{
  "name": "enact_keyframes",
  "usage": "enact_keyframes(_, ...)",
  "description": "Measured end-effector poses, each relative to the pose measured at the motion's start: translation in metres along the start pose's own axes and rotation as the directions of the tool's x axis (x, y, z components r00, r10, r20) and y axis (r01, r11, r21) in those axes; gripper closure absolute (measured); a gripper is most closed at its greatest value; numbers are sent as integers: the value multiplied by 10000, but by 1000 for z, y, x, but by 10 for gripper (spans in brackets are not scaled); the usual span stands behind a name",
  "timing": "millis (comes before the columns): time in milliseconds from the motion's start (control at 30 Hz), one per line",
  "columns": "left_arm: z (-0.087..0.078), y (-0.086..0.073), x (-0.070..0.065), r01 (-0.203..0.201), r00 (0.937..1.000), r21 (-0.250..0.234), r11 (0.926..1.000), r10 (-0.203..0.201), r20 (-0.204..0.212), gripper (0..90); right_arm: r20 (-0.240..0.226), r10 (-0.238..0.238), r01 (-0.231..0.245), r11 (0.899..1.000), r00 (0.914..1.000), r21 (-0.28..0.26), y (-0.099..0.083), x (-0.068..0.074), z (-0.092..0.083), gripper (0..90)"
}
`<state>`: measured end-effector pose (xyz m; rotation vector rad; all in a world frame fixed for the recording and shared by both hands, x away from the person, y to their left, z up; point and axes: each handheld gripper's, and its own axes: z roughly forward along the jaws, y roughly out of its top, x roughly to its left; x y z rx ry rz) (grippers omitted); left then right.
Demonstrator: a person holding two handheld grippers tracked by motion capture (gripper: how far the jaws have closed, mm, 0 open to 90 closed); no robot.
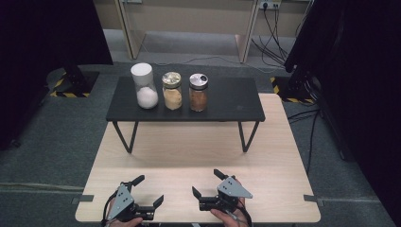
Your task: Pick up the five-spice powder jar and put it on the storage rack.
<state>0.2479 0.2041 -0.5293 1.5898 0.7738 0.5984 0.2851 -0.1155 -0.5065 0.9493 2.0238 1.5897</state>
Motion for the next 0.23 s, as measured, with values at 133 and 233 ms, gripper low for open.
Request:
enact_keyframes(133, 0, 0, 0, -7, 10000, -13, 10000, 7, 8, 10, 7, 4, -4, 10000, 10000, 11, 0, 0, 0, 16)
enact_keyframes(233, 1, 0, -1, -25, 10000, -13, 10000, 25, 10, 10, -7, -8, 8, 10000, 10000, -11, 0, 0, 0, 15)
